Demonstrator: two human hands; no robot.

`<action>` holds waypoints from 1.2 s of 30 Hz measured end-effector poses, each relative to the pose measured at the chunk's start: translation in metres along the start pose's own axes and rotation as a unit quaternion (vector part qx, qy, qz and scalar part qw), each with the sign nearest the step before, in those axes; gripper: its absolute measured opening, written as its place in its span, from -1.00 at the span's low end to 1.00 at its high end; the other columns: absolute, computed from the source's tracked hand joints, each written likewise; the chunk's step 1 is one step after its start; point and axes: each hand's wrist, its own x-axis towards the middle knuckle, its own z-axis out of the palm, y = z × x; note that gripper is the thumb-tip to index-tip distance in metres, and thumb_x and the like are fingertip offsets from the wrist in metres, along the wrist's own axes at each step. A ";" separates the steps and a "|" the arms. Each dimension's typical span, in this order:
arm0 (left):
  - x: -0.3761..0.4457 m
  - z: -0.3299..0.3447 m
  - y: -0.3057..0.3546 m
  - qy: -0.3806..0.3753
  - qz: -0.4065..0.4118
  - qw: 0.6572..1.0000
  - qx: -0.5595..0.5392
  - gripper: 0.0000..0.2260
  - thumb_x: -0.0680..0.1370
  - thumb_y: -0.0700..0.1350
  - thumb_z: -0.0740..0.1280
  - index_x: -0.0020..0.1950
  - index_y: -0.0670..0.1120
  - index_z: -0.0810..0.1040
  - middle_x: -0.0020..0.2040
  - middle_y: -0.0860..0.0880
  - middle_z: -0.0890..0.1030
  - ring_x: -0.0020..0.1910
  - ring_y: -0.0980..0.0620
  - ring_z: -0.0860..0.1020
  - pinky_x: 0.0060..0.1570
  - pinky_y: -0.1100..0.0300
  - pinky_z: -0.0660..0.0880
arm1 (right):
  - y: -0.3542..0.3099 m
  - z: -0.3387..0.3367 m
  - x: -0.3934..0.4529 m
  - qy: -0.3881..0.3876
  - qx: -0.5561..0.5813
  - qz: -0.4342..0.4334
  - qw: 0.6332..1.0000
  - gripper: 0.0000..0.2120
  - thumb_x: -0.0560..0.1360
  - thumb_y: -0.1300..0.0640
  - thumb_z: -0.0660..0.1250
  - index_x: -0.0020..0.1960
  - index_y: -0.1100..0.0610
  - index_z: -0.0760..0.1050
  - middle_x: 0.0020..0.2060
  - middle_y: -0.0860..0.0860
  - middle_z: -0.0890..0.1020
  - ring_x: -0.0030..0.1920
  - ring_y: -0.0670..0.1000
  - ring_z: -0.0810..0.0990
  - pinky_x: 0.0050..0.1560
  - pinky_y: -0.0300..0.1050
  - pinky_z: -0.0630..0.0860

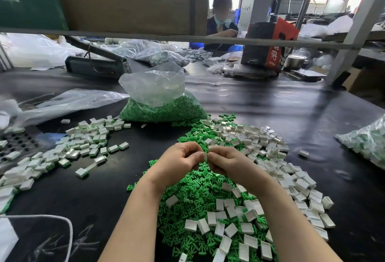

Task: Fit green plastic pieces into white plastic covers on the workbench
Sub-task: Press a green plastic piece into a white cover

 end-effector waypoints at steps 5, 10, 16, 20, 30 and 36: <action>-0.001 -0.001 0.001 -0.015 -0.004 1.000 0.027 -0.86 0.59 -0.16 0.31 -0.16 -0.10 0.58 -0.30 -0.07 0.53 -0.27 -0.01 0.44 -0.19 0.05 0.39 | 0.001 -0.001 -0.002 -0.010 -0.041 -0.005 0.999 -0.72 0.63 0.15 0.21 -0.26 0.12 0.43 -0.37 0.03 0.39 -0.30 0.01 0.32 -0.18 -0.01 0.27; -0.001 -0.004 0.002 -0.015 -0.011 0.998 0.054 -0.86 0.58 -0.14 0.34 -0.17 -0.05 0.59 -0.35 0.02 0.50 -0.29 0.05 0.43 -0.21 0.09 0.38 | 0.000 -0.002 -0.002 -0.027 -0.059 -0.022 0.998 -0.71 0.62 0.15 0.21 -0.28 0.13 0.42 -0.39 0.04 0.37 -0.33 0.01 0.30 -0.23 -0.02 0.23; -0.003 -0.006 0.002 -0.019 -0.003 0.997 0.077 -0.86 0.57 -0.14 0.35 -0.19 -0.03 0.58 -0.36 0.03 0.50 -0.31 0.05 0.41 -0.24 0.10 0.38 | -0.001 -0.001 -0.003 -0.031 -0.090 -0.029 0.995 -0.68 0.62 0.15 0.22 -0.32 0.05 0.41 -0.39 0.05 0.40 -0.34 0.02 0.31 -0.26 -0.02 0.25; -0.003 -0.006 0.002 -0.016 0.003 0.995 0.094 -0.86 0.57 -0.15 0.35 -0.19 -0.04 0.57 -0.37 0.04 0.49 -0.33 0.06 0.40 -0.27 0.12 0.37 | -0.003 0.000 -0.003 -0.030 -0.116 -0.032 0.992 -0.67 0.62 0.15 0.21 -0.32 0.05 0.41 -0.38 0.04 0.42 -0.34 0.01 0.33 -0.25 -0.02 0.28; -0.003 -0.003 0.005 0.002 0.007 1.000 0.003 -0.83 0.60 -0.15 0.30 -0.20 -0.07 0.51 -0.36 0.04 0.43 -0.33 0.06 0.36 -0.28 0.16 0.30 | -0.003 0.003 -0.001 -0.016 0.022 -0.017 0.999 -0.69 0.66 0.20 0.12 -0.25 0.13 0.42 -0.39 -0.04 0.38 -0.35 -0.09 0.32 -0.26 -0.18 0.27; -0.005 0.002 0.005 -0.020 -0.024 0.996 -0.079 -0.75 0.65 -0.16 0.19 -0.23 -0.11 0.43 -0.42 0.08 0.40 -0.40 0.11 0.33 -0.38 0.34 0.28 | -0.001 0.004 -0.001 -0.007 0.095 -0.026 0.995 -0.70 0.66 0.21 0.13 -0.24 0.15 0.42 -0.38 0.03 0.35 -0.34 -0.07 0.30 -0.25 -0.16 0.25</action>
